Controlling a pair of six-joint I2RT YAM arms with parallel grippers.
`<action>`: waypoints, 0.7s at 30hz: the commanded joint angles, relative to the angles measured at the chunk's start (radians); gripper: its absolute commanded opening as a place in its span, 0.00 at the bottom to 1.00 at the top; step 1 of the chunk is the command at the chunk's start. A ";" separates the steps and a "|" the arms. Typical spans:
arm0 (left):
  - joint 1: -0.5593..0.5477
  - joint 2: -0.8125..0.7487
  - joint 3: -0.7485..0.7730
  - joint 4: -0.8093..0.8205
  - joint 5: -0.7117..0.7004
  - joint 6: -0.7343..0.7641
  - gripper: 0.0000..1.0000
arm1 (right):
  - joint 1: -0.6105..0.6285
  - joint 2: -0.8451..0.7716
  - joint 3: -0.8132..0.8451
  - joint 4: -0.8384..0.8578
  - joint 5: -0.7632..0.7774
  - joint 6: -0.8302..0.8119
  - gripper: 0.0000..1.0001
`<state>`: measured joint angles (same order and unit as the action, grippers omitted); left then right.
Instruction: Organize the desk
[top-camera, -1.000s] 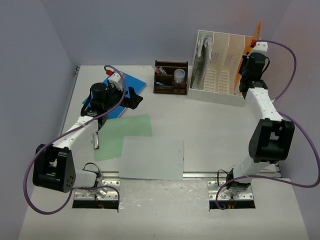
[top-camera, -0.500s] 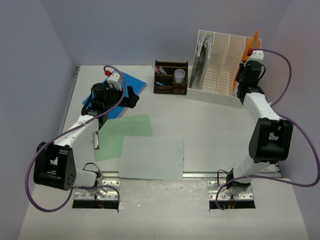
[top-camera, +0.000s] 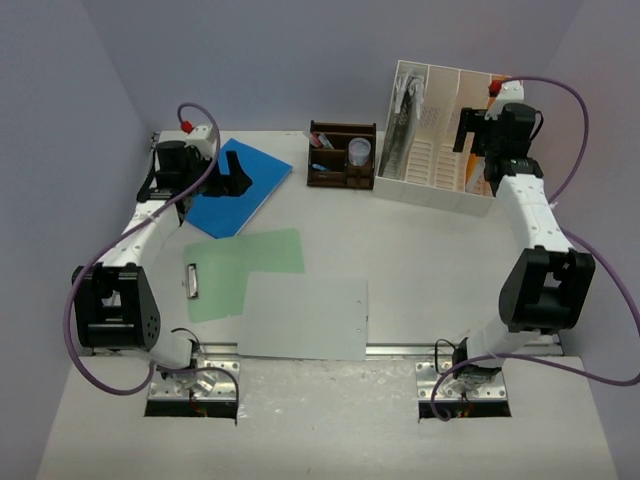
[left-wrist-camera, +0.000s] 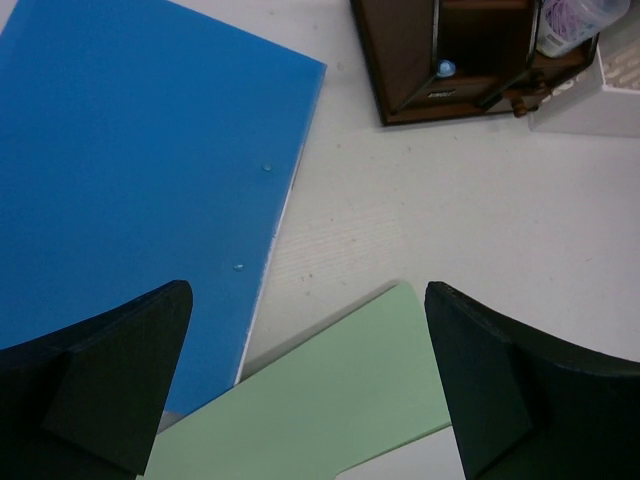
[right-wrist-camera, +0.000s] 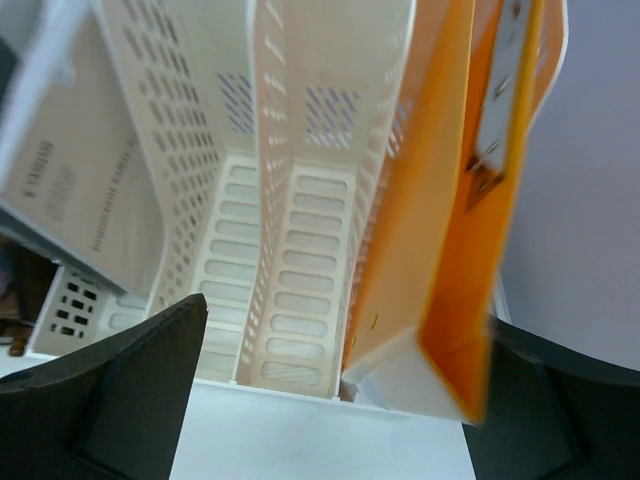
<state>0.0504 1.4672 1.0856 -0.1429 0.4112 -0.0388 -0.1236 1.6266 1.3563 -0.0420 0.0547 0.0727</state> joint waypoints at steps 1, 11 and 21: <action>0.133 0.102 0.163 -0.140 0.143 0.087 1.00 | 0.028 -0.138 0.119 -0.055 -0.214 -0.100 0.93; 0.224 0.274 0.248 -0.071 0.054 0.149 0.99 | 0.311 -0.102 0.127 -0.143 -0.404 0.218 0.86; 0.249 0.416 0.292 -0.004 -0.002 0.147 0.99 | 0.629 0.241 0.350 -0.144 -0.214 0.549 0.85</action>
<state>0.2766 1.8526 1.3281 -0.2273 0.4348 0.1004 0.4115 1.7893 1.5776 -0.1785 -0.2603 0.4337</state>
